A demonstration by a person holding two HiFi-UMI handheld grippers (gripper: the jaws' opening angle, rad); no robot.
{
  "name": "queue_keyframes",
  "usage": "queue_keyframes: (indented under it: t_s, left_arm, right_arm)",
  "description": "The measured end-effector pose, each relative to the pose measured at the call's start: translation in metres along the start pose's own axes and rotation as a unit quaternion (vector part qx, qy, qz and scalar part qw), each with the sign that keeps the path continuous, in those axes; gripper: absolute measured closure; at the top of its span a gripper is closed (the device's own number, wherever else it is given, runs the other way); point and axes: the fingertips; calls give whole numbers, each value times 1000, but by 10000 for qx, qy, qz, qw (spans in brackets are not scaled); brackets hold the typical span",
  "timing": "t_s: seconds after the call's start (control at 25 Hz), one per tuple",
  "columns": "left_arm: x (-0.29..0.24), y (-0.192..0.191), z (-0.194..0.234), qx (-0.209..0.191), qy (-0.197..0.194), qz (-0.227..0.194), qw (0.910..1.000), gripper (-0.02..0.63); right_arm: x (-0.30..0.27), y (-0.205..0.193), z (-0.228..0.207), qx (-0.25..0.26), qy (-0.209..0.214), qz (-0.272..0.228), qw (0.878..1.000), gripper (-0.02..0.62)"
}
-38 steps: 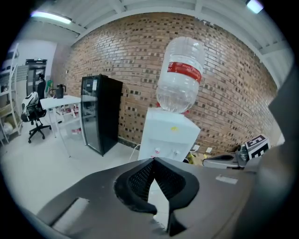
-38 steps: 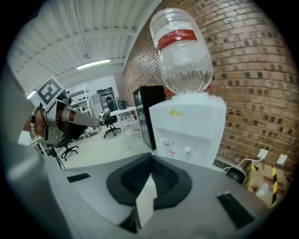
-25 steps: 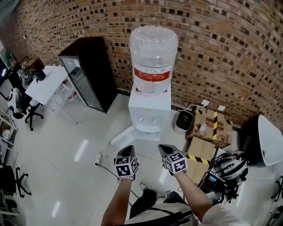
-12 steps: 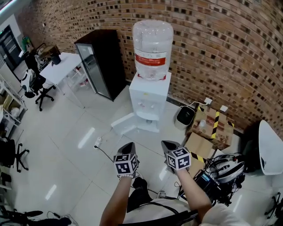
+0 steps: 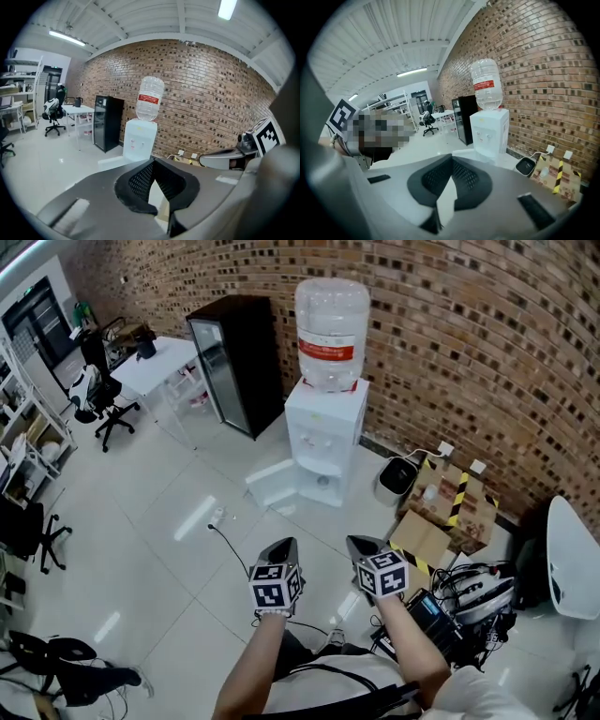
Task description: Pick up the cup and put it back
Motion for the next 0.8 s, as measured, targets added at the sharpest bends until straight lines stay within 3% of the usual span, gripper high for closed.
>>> queue_keyframes:
  t_s: [0.8]
  left_arm:
    - [82,-12,15,-55,-160,-98,9998,606]
  right_arm:
    - [44,1,70,-195,-369,-269,9988,589]
Point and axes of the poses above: the fingertips, and each gripper's own axes: x backward along the fingers, z to its left, y out of its top, and after that the axes turned 9 degrees about -y, right-handed
